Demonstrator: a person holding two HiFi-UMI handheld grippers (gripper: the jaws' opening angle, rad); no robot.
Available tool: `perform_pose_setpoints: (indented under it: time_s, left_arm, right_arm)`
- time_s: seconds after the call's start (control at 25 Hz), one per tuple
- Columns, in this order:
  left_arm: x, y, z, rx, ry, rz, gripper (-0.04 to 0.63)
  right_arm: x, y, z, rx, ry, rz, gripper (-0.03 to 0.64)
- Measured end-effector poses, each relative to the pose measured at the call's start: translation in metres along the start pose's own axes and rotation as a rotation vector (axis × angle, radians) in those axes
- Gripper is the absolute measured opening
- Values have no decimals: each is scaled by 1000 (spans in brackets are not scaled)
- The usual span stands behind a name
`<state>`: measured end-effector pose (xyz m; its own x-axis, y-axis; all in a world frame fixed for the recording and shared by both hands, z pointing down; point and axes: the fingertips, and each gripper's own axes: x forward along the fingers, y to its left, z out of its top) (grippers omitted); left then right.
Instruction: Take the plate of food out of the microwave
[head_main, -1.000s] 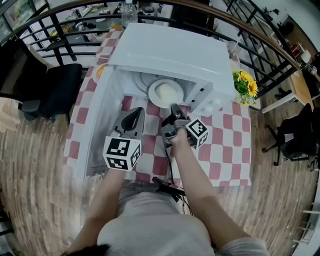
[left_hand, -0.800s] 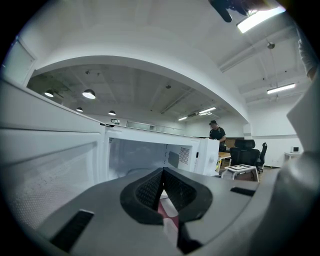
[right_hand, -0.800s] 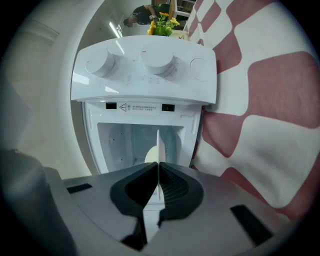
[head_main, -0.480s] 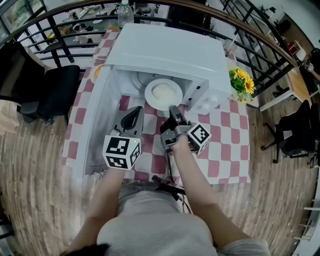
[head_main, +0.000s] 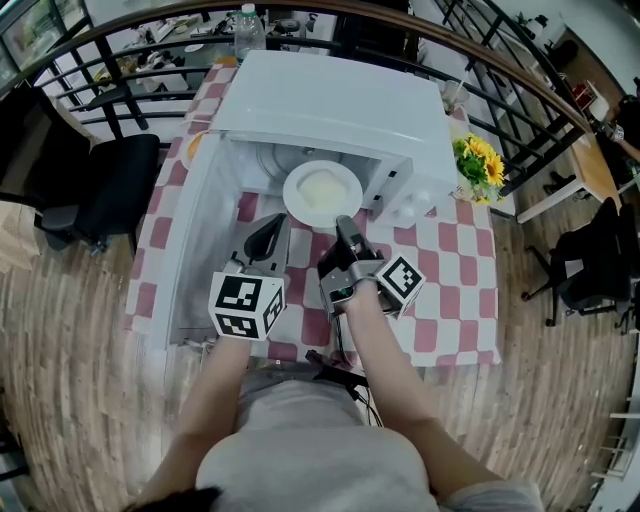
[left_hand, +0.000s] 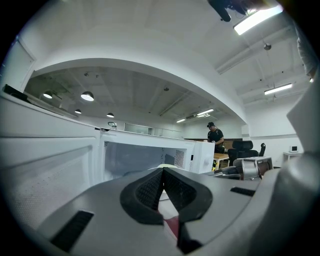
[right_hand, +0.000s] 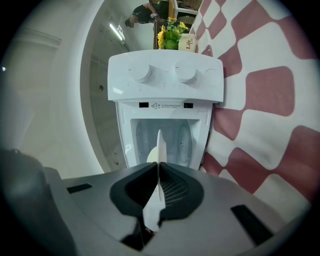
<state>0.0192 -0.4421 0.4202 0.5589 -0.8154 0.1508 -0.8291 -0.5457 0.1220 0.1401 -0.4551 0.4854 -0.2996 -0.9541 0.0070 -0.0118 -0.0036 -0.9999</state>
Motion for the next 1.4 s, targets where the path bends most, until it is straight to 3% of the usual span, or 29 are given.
perform_pose_setpoints:
  time_s: [1.4]
  left_arm:
    - [-17,-32,9,9,-47,-7,3]
  right_arm:
    - [-41,36,-14,-21,-53,86,32]
